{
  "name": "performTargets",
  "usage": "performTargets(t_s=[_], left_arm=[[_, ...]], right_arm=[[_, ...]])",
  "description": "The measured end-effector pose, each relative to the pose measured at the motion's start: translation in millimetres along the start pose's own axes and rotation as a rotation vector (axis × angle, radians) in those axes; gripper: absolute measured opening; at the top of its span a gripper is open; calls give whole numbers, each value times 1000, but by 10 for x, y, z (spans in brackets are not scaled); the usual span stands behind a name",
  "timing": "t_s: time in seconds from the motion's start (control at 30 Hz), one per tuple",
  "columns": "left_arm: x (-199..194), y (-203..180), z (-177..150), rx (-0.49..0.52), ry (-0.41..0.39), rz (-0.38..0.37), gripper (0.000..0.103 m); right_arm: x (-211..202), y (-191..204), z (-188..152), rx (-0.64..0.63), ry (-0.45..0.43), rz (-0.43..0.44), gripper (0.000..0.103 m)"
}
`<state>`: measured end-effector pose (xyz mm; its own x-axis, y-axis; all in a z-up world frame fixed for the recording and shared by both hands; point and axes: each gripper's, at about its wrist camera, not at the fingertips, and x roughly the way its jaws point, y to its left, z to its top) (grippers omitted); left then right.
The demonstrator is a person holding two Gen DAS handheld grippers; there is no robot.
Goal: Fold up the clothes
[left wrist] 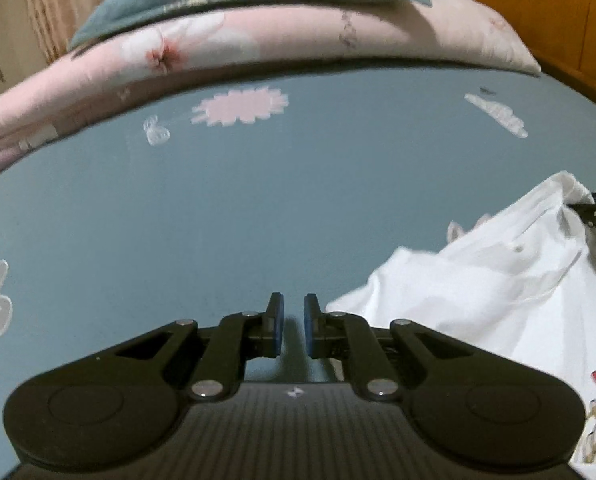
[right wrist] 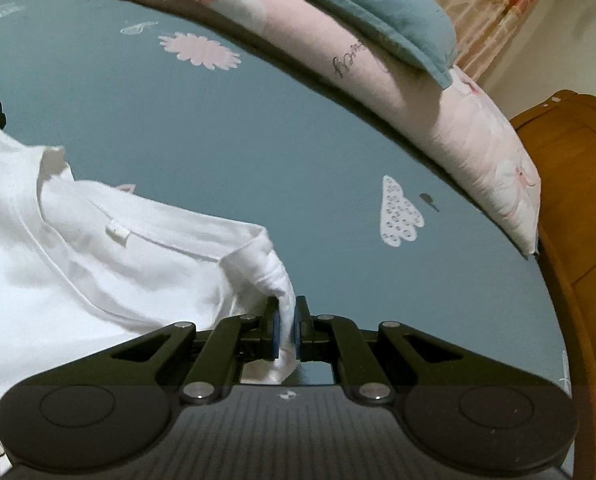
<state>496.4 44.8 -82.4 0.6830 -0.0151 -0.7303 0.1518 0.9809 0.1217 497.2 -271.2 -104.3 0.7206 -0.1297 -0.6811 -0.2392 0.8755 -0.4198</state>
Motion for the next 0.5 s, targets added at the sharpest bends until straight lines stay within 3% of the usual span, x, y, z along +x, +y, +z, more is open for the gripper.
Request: performTargets(t_s=[0.13,0.23,0.5], left_arm=[[37,11,-83,-4,28,-15,10],[-72,47,-77,-20,26,-26,10],[-764,-27,-16,33,6,-47,16]], right_arm=[[22,-22,-60,28,4,-7,32],[-97,-121,-78,74,-1,4,43],[-754,-346,-221,161,9,74,49]])
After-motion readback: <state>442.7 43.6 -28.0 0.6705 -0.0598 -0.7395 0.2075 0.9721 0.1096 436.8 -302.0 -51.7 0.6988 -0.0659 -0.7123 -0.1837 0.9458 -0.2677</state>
